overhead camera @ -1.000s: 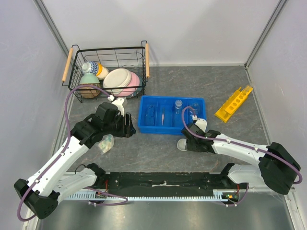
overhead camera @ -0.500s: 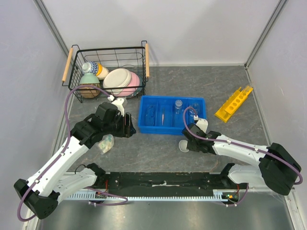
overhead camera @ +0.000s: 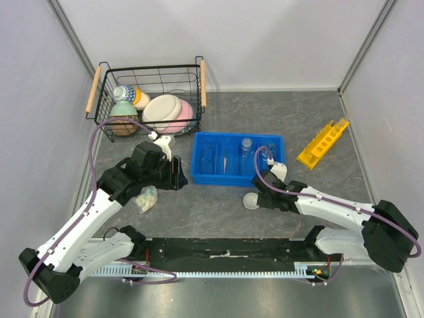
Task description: Organize the chemistry lab equipment
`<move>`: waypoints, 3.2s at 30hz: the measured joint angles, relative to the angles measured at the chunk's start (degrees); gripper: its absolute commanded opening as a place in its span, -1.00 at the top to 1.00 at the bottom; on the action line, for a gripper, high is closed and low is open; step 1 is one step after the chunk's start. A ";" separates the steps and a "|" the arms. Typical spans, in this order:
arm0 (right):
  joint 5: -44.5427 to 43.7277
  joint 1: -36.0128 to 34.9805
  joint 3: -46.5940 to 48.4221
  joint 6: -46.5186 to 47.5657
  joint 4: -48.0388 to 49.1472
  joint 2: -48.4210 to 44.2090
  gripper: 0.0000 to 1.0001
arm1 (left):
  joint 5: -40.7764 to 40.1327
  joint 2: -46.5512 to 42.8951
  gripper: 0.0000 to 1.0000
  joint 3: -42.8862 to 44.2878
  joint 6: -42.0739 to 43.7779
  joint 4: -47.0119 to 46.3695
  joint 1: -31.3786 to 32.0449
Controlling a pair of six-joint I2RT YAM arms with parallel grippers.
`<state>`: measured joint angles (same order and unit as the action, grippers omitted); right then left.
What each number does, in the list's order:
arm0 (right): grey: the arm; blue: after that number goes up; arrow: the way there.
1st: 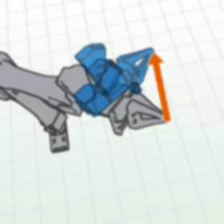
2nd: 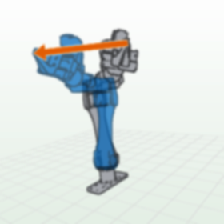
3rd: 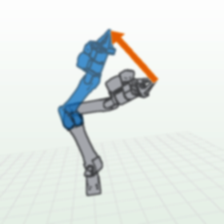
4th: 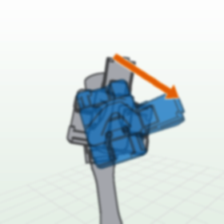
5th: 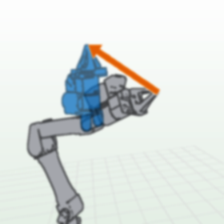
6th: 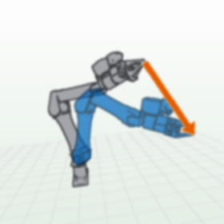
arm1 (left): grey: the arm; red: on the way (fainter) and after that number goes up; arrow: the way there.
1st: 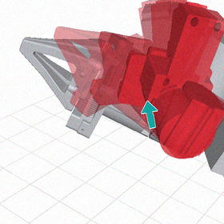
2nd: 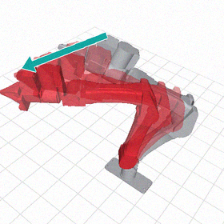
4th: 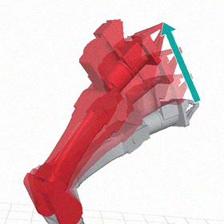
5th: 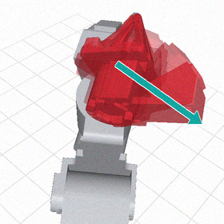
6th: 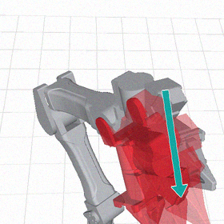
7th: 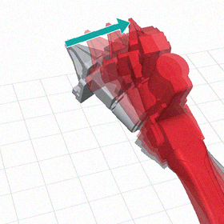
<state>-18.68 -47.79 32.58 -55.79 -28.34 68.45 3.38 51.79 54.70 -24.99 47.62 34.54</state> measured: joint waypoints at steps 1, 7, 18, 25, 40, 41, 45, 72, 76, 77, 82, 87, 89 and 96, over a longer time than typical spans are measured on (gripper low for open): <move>0.09 0.00 0.28 0.02 -0.09 -0.20 1.00 | 0.00 0.00 -0.20 0.00 0.00 0.00 0.00; 0.31 -0.46 2.43 0.26 -1.73 -1.57 1.00 | -0.11 -0.17 -0.20 0.00 0.00 0.00 0.00; -0.37 -3.76 11.30 1.55 -6.14 -2.47 1.00 | -0.28 -1.18 -0.20 -0.04 0.02 0.00 0.00; -3.28 -6.29 26.73 4.04 -9.77 2.84 1.00 | -0.26 -1.38 -0.20 -0.07 0.02 0.00 0.00; -8.35 3.19 46.38 10.69 -9.46 26.01 1.00 | -0.26 -2.73 -0.20 -0.33 0.04 0.46 0.00; -8.26 3.74 46.38 10.91 -9.07 26.84 1.00 | -0.24 -2.73 -0.20 -0.33 0.04 0.52 0.00; -7.93 5.35 46.49 11.10 -7.10 29.86 1.00 | -0.07 -2.84 -0.22 -0.33 0.07 0.61 0.00; -5.81 10.19 54.49 12.79 -0.37 48.33 1.00 | -3.30 -1.29 -0.88 -3.98 -1.46 0.42 0.04; -5.86 10.19 54.60 13.64 -0.28 48.37 0.38 | -6.29 0.94 -1.00 -5.16 -4.57 0.20 0.04; -5.84 10.19 54.60 13.88 -0.11 48.37 0.25 | -7.08 1.64 -1.00 -5.31 -5.57 0.20 0.04; -5.70 9.90 54.88 15.13 1.73 47.54 -0.31 | -10.88 5.35 -0.98 -5.42 -10.05 -0.35 0.04; -6.10 10.03 56.17 17.55 -1.07 42.93 -0.35 | -14.21 9.42 -0.98 -4.79 -14.49 0.31 0.02; -6.21 10.03 56.85 18.16 -2.89 39.58 -0.36 | -15.76 11.30 -0.98 -3.80 -16.55 0.92 -0.15; -7.65 6.62 56.83 19.82 -7.30 20.06 -0.38 | -17.05 12.35 -0.90 -3.63 -23.89 2.36 -5.68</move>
<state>-26.33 -41.17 89.41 -35.97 -35.64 88.51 -13.67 64.14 51.07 -48.88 49.98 28.86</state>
